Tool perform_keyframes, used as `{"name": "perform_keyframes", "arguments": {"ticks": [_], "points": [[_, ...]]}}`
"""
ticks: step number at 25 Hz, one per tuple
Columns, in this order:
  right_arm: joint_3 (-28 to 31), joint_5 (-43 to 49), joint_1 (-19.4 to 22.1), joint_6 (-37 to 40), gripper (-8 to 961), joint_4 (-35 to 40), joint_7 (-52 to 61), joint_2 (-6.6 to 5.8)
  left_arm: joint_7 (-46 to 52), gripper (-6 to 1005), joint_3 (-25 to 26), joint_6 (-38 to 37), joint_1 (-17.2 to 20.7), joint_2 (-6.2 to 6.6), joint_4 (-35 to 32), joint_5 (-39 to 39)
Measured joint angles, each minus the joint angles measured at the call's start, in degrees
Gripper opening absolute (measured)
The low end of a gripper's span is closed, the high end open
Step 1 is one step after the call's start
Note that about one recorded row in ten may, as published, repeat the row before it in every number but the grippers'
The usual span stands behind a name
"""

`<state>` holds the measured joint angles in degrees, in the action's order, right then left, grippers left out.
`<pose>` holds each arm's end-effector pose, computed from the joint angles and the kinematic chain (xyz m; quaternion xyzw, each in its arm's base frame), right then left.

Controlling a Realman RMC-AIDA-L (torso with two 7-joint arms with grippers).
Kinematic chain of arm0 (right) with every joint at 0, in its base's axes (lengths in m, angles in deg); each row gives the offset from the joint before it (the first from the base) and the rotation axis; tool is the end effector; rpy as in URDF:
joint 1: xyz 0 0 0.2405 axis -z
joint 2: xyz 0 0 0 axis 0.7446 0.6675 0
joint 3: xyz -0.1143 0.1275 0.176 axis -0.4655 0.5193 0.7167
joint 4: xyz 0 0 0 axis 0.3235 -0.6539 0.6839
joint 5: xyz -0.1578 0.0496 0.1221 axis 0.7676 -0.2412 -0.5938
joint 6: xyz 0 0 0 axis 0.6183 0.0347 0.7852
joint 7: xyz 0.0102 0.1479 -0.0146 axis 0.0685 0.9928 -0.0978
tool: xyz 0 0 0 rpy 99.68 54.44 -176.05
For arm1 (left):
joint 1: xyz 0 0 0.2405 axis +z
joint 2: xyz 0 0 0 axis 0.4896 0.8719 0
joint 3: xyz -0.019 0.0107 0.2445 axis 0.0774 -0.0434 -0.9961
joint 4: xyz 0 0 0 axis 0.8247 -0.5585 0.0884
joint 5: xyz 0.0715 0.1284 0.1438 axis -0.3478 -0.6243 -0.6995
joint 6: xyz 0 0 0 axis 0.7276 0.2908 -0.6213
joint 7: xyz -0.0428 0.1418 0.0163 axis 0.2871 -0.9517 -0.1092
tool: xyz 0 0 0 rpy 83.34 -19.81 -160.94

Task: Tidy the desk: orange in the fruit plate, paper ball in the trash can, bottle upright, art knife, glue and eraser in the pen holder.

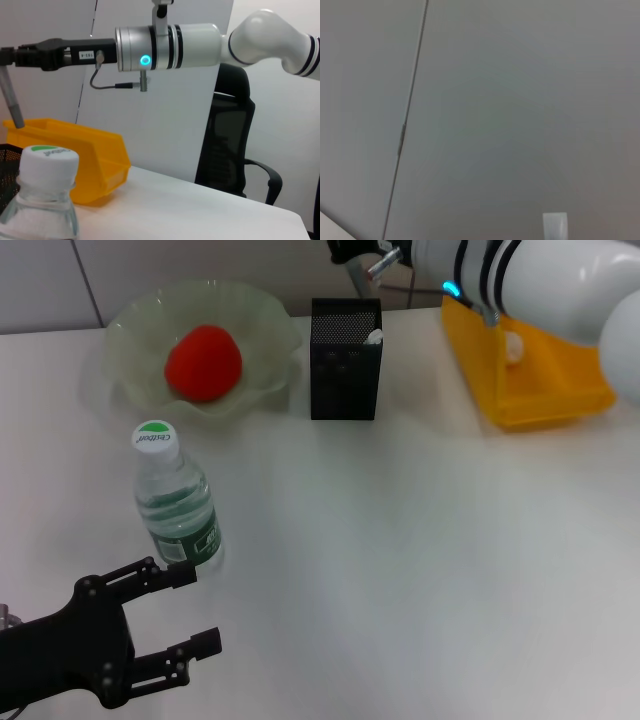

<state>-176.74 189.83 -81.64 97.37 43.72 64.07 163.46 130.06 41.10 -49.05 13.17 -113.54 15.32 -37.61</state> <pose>0.0968 0.4331 -0.0131 -0.8531 0.1384 0.1614 0.4765 -0.2805 0.2241 -0.0077 -0.9221 -0.1531 -0.3431 0.0927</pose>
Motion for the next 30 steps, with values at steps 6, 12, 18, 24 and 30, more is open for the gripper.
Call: {"name": "perform_keyframes", "arguments": {"ticks": [6,12,18,24,30], "points": [[-2.86,-0.13,-1.6,-4.74,129,-5.3,0.2,0.08,0.24,773,0.01,-0.07,0.09,-0.02,0.0,0.38],[-4.66,-0.22,-2.48,-8.07,153,-8.56,1.02,0.28,0.57,773,0.0,-0.07,0.15,-0.02,0.0,0.48],[-5.19,-0.89,-4.45,-7.74,188,-11.56,1.25,0.07,0.6,773,-0.04,-0.07,0.23,-0.02,0.0,0.53],[-4.83,-1.0,-4.79,-7.47,224,-11.99,1.3,0.11,0.6,773,-0.15,-0.07,0.24,-0.02,0.0,0.53],[-4.65,-1.08,-2.41,-6.37,455,-8.53,1.33,0.07,0.58,773,-0.05,-0.09,0.46,-0.01,0.0,0.53]]}}
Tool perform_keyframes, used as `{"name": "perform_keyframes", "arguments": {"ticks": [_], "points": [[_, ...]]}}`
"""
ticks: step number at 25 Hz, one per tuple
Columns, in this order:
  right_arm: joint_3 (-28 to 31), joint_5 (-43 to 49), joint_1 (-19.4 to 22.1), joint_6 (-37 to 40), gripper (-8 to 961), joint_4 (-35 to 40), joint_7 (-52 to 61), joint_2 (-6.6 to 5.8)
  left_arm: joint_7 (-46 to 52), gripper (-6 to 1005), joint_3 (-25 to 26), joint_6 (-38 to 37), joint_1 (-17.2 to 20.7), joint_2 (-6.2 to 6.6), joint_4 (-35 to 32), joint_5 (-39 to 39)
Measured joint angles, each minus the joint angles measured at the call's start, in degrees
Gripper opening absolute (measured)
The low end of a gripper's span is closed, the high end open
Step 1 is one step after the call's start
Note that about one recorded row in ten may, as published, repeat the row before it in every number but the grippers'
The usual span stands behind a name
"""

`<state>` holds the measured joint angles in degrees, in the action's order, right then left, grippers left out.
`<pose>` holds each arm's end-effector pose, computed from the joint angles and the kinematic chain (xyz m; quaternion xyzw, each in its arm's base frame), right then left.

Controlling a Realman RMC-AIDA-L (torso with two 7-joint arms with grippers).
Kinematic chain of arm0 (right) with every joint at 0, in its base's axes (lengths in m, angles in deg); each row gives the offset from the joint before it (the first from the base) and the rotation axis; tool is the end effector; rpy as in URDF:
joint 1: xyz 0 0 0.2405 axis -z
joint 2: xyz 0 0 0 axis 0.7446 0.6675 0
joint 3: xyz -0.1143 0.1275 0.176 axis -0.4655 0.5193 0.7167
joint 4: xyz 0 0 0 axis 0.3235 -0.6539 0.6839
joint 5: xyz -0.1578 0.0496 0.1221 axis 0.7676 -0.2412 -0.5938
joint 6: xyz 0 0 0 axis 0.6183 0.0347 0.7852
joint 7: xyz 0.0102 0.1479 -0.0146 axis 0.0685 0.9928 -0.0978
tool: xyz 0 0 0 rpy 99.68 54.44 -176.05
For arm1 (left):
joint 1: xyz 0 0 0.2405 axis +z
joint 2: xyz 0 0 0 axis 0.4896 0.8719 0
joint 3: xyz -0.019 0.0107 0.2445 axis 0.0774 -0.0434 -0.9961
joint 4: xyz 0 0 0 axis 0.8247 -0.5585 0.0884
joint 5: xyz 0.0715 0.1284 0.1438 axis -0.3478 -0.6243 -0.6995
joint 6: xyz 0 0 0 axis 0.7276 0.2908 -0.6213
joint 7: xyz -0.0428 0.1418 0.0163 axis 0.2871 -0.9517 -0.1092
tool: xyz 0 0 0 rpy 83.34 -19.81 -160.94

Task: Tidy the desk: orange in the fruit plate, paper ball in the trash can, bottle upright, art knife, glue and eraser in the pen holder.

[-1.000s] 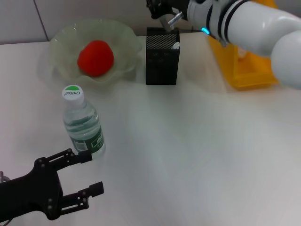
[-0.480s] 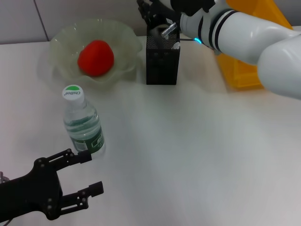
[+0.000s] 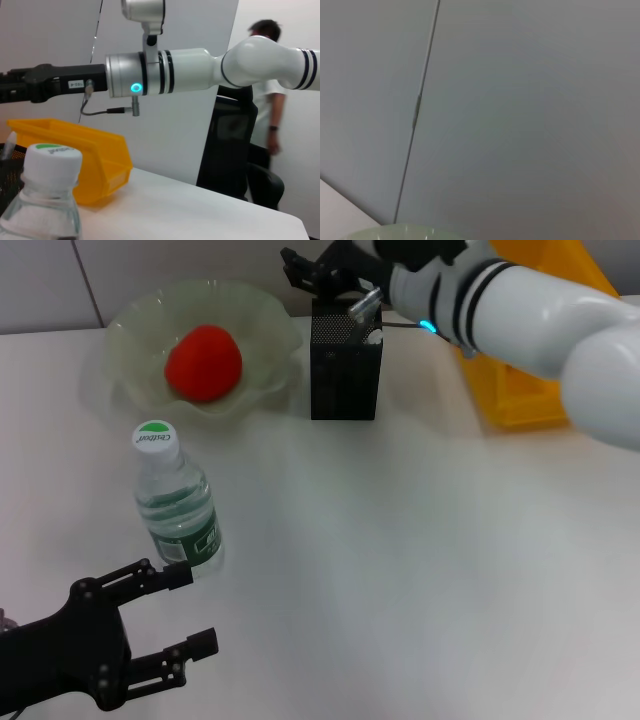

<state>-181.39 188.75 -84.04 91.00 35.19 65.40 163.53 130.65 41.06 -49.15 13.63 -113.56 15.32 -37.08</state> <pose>0.1103 0.4338 -0.0413 -0.8598 0.1401 0.1488 0.4680 -0.2815 0.2225 -0.0070 -0.9192 -0.1606 -0.3468 0.0945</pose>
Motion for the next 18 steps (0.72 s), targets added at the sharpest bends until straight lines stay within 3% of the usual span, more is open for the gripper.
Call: {"name": "perform_keyframes", "arguments": {"ticks": [3,8,13,18], "points": [[0.2,-0.04,4.94,3.58,650,7.57,-0.03,-0.12,-0.34,773,0.03,-0.22,0.29,0.13,0.0,0.04],[1.73,-0.91,15.87,14.82,843,24.05,-0.58,-0.19,-0.49,773,0.05,-0.42,0.3,0.25,-0.21,0.06],[6.75,-2.9,23.49,30.14,842,36.62,-0.71,0.14,-0.57,773,0.06,-0.52,0.19,0.34,-0.51,0.09],[19.18,-15.07,23.09,52.71,840,40.36,-5.2,-0.26,-0.73,773,-0.16,-0.59,-0.13,0.36,-0.53,0.09]]}}
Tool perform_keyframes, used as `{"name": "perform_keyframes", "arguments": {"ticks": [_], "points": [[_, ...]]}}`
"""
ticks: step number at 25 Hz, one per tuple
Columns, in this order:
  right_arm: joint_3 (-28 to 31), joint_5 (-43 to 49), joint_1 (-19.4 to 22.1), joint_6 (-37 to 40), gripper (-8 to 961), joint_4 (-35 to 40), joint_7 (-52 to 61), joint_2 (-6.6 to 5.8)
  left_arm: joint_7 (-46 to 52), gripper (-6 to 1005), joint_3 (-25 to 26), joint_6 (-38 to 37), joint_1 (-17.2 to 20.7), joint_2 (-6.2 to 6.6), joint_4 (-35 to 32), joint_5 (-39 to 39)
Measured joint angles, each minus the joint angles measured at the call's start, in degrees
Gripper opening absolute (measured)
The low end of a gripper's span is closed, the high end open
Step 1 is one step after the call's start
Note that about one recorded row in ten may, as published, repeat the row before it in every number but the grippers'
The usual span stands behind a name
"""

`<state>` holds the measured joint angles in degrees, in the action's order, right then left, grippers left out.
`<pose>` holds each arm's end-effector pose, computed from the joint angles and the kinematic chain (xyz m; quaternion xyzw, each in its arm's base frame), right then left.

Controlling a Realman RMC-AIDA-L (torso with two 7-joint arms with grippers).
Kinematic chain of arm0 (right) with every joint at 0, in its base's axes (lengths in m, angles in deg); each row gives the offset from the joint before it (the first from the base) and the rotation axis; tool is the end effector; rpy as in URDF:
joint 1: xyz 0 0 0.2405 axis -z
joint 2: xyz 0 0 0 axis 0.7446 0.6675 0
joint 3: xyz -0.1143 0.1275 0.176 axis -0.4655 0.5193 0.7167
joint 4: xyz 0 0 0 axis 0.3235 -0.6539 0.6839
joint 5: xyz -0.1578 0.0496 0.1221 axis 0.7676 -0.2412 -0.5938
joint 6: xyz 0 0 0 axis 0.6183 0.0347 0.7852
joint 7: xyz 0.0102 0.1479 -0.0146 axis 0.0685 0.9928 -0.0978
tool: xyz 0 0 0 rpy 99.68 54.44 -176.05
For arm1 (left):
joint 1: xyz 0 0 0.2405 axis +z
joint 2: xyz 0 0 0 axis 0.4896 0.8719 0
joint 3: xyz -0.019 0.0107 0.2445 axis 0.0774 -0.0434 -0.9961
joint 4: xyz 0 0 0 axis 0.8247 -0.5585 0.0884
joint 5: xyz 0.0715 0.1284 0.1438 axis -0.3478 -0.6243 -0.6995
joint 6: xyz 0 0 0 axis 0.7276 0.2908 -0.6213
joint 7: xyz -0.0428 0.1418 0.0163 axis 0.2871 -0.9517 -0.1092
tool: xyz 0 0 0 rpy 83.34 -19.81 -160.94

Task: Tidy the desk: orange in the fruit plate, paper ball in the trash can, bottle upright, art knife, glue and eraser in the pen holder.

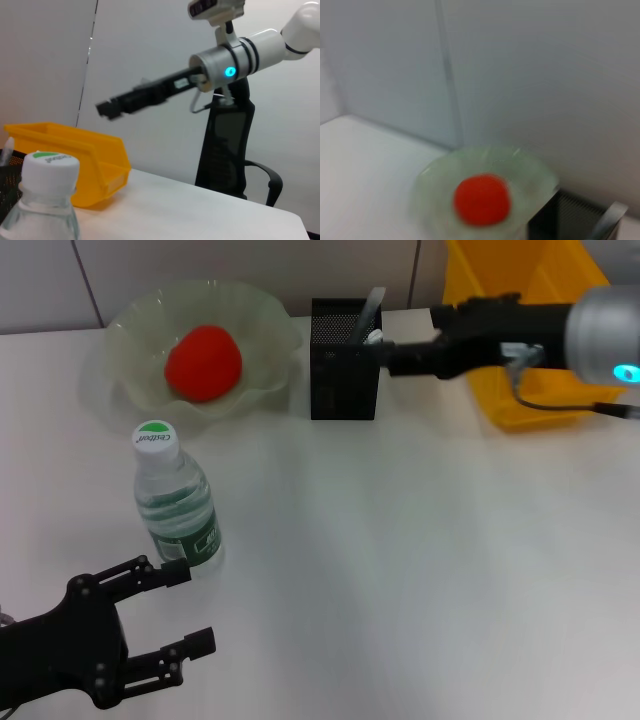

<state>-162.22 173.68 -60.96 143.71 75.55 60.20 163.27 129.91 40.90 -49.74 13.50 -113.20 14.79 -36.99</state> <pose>0.1381 0.3365 0.0467 -0.8889 0.2952 0.1308 0.3249 -0.2810 0.2234 -0.0035 -0.9221 -0.1472 -0.3450 0.0948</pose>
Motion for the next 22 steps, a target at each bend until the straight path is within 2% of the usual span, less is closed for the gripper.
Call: {"name": "perform_keyframes", "arguments": {"ticks": [3,5,6,9,12,16,20,21,22], "points": [[6.72,-10.07,0.17,10.49,839,-1.2,-8.16,0.01,-0.27,773,-0.14,0.0,-0.09,0.0,-0.04,0.0],[12.98,-21.78,1.24,19.71,839,-5.49,-20.14,0.02,-0.62,773,-0.09,0.0,-0.1,-0.04,-0.04,0.0],[12.98,-21.78,1.24,19.71,838,-5.49,-20.14,0.02,-0.78,773,-0.07,-0.01,-0.08,-0.04,-0.04,-0.01],[20.04,-33.84,2.47,27.78,838,-14.7,-33.06,0.09,-1.04,773,0.03,0.0,-0.01,-0.08,0.11,-0.01],[27.19,-41.42,2.04,35.68,838,-26.3,-44.09,-0.04,-1.73,773,0.2,0.19,0.21,-0.11,0.35,-0.01],[37.8,-41.42,0.24,44.86,838,-40.41,-57.9,-0.54,-2.81,773,0.23,0.63,0.45,-0.18,0.5,-0.01],[41.72,-36.1,-0.57,48.61,838,-49.62,-68.26,-3.07,-4.72,773,0.23,0.81,0.84,-0.15,0.56,-0.08],[41.92,-33.12,-0.72,49.7,838,-52.86,-72.99,-4.36,-5.63,773,0.21,1.07,1.08,-0.11,0.56,-0.1],[41.92,-33.12,-0.72,49.7,838,-52.86,-72.99,-4.36,-6.62,773,0.21,1.9,1.56,0.03,0.56,-0.16]]}}
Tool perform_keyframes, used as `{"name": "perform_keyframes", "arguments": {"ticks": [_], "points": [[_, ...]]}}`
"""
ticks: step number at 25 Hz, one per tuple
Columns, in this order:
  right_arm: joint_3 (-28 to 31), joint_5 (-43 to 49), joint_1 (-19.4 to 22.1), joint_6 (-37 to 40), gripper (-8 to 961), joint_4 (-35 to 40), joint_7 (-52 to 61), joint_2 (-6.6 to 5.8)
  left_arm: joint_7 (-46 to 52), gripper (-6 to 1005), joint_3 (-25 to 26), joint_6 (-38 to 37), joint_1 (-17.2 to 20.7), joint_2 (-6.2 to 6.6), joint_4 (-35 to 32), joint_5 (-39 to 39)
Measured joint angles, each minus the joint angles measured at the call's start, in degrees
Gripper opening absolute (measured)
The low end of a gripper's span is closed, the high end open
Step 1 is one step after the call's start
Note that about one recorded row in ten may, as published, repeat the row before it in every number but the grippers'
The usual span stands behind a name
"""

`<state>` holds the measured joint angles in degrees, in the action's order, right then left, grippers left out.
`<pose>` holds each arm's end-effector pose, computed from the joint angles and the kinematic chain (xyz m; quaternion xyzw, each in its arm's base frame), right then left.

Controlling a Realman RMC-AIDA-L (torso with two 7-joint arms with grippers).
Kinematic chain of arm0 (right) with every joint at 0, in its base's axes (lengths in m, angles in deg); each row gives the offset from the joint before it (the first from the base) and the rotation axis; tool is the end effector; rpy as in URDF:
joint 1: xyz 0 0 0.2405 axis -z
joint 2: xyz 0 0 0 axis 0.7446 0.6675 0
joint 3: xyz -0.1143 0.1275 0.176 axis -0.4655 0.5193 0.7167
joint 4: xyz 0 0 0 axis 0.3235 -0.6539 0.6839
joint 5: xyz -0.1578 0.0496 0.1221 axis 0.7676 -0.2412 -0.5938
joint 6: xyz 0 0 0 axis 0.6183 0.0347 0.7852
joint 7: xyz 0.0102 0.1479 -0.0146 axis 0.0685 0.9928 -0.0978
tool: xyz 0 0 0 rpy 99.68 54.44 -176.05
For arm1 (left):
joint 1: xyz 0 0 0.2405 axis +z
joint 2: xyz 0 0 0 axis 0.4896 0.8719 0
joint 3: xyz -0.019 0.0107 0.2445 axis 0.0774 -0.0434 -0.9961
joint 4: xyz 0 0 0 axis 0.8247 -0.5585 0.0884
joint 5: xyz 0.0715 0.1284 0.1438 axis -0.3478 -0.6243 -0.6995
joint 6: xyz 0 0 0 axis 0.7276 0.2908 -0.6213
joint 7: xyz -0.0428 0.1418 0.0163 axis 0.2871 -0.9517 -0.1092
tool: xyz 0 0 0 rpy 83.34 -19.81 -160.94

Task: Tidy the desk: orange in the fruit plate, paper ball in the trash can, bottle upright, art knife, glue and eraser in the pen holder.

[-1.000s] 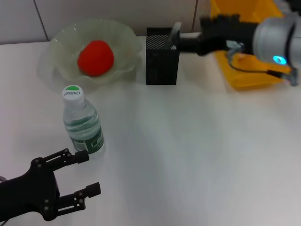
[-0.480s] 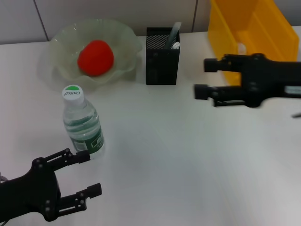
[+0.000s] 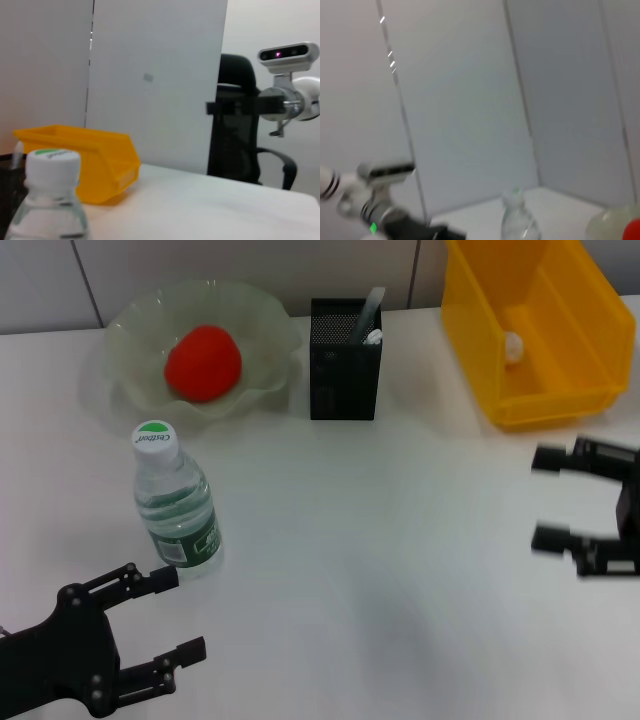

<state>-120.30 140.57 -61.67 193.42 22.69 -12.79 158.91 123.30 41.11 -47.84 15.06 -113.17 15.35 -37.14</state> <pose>0.2715 0.2417 0.0762 -0.9157 0.1371 0.3528 0.1346 -0.2910 0.2180 -0.0057 -0.9285 -0.1165 -0.3280 0.1294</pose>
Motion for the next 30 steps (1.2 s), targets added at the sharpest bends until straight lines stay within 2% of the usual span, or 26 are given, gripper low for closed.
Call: {"name": "perform_keyframes", "arguments": {"ticks": [1,9,15,19,30], "points": [[0.08,3.26,-0.04,0.5,838,-1.45,-3.43,-0.55,0.02,773,0.0,0.37,0.14,0.09,0.0,-0.08],[0.34,12.92,-1.59,0.52,838,-1.93,-5.38,-0.59,4.24,773,-0.67,-0.11,-0.94,0.29,-0.03,-2.58],[0.29,14.44,-2.22,0.6,838,-2.16,-6.18,-0.46,9.08,773,-0.71,-1.88,-4.81,0.27,-0.09,-6.84],[0.2,14.5,-2.26,0.79,838,-2.24,-6.25,-0.59,10.27,773,-0.69,-2.17,-6.07,0.33,-0.41,-7.83],[-0.1,16.36,-4.0,-0.88,838,-2.85,-6.31,1.61,11.77,773,-0.2,-2.4,-6.75,1.13,-1.33,-7.9]]}}
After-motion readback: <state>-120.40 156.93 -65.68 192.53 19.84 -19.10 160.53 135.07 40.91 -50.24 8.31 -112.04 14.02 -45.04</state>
